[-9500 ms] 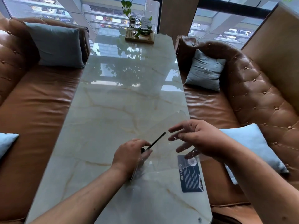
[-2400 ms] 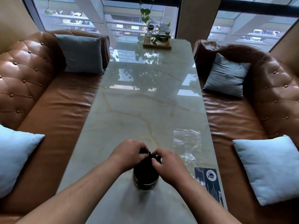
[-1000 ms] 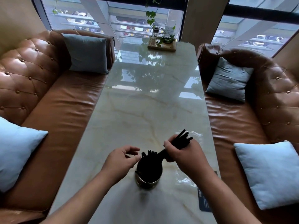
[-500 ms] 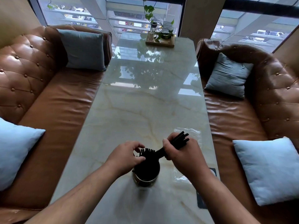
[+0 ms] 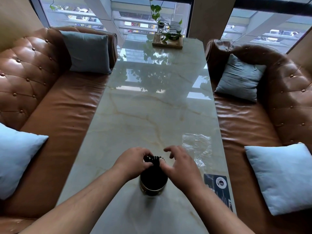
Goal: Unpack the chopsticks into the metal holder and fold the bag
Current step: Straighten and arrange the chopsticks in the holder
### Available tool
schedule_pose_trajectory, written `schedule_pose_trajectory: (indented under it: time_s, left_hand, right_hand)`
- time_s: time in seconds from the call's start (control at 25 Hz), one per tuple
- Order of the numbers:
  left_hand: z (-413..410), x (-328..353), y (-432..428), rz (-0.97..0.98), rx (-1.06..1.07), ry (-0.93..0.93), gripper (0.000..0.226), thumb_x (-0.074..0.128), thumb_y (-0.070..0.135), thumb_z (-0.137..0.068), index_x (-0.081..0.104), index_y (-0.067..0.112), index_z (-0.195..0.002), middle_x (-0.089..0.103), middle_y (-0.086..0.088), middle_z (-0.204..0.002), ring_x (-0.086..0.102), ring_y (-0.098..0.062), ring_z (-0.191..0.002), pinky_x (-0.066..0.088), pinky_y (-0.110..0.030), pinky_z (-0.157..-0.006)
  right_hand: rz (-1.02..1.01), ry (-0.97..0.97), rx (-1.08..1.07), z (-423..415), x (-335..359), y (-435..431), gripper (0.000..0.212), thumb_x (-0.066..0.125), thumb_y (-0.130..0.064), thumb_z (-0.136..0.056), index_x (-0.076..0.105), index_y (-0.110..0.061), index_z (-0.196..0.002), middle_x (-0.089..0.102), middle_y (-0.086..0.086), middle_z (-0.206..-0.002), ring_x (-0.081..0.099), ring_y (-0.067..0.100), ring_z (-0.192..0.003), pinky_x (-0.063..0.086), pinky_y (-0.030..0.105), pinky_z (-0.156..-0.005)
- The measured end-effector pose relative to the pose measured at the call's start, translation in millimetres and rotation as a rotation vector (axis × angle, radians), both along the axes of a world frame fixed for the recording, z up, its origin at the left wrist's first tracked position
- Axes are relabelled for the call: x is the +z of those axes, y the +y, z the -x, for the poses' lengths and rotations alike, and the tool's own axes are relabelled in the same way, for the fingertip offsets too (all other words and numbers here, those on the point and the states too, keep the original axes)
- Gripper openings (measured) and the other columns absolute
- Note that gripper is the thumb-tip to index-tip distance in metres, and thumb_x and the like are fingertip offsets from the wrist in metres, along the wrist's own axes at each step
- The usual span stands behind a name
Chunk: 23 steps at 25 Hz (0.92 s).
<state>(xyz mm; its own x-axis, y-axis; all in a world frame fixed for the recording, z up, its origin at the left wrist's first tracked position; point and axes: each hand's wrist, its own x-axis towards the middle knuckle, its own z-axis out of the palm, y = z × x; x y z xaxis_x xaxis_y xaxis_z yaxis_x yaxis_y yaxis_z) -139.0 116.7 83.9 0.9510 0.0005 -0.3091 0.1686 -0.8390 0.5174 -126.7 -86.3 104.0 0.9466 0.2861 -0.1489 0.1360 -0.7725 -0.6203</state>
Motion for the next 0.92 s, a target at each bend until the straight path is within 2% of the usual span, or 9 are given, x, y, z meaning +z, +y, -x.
schedule_pose_trajectory:
  time_s: [0.08, 0.16, 0.32, 0.52, 0.76, 0.92]
  left_hand:
    - [-1.2, 2.2, 0.2, -0.042, -0.03, -0.017, 0.026, 0.072, 0.041, -0.083, 0.076, 0.032, -0.107, 0.076, 0.007, -0.105, 0.068, -0.015, -0.1, 0.051, -0.028, -0.082]
    - [-2.6, 6.0, 0.3, -0.079, -0.058, -0.035, 0.025, 0.072, 0.042, -0.084, 0.076, 0.031, -0.106, 0.077, 0.006, -0.105, 0.068, -0.017, -0.101, 0.052, -0.029, -0.083]
    - [-8.8, 16.3, 1.2, -0.125, -0.125, -0.064, 0.025, 0.071, 0.041, -0.085, 0.076, 0.031, -0.106, 0.078, 0.005, -0.104, 0.069, -0.018, -0.101, 0.051, -0.03, -0.081]
    - [-14.4, 25.9, 1.6, -0.142, -0.129, -0.065, 0.024, 0.067, 0.042, -0.085, 0.075, 0.036, -0.107, 0.077, 0.012, -0.107, 0.068, -0.014, -0.102, 0.053, -0.03, -0.083]
    - [-9.4, 16.6, -3.3, -0.077, -0.062, -0.02, 0.022, 0.066, 0.034, -0.082, 0.076, 0.032, -0.102, 0.078, 0.009, -0.102, 0.069, -0.015, -0.098, 0.054, -0.028, -0.079]
    - [-6.6, 11.1, -6.1, -0.049, -0.041, -0.04, 0.024, 0.071, 0.038, -0.082, 0.075, 0.032, -0.105, 0.077, 0.008, -0.104, 0.068, -0.015, -0.098, 0.051, -0.027, -0.08]
  right_hand:
    - [-0.008, 0.076, 0.029, -2.5, -8.2, 0.0, 0.048, 0.066, -0.052, -0.086, 0.06, -0.037, -0.131, 0.056, -0.014, -0.115, 0.058, 0.007, -0.098, 0.046, 0.027, -0.083]
    - [0.034, 0.142, 0.101, -2.7, -14.5, 2.6, 0.043, 0.065, -0.048, -0.089, 0.063, -0.035, -0.13, 0.064, -0.011, -0.121, 0.06, 0.009, -0.098, 0.044, 0.026, -0.083]
    - [0.064, 0.102, 0.104, 0.6, -17.4, 2.9, 0.032, 0.061, -0.044, -0.088, 0.067, -0.034, -0.117, 0.069, -0.009, -0.112, 0.059, 0.01, -0.09, 0.045, 0.028, -0.078]
    - [0.085, 0.106, 0.107, 2.5, -14.8, 6.7, 0.032, 0.058, -0.042, -0.087, 0.067, -0.032, -0.116, 0.069, -0.006, -0.112, 0.065, 0.017, -0.103, 0.052, 0.034, -0.085]
    - [0.101, 0.091, 0.076, 5.2, -19.1, 11.2, 0.032, 0.059, -0.041, -0.087, 0.066, -0.032, -0.116, 0.068, -0.004, -0.112, 0.065, 0.021, -0.105, 0.052, 0.034, -0.082]
    - [0.064, 0.076, 0.073, 9.1, -18.2, 13.3, 0.052, 0.06, -0.041, -0.089, 0.057, -0.031, -0.14, 0.062, -0.003, -0.133, 0.062, 0.021, -0.12, 0.051, 0.036, -0.097]
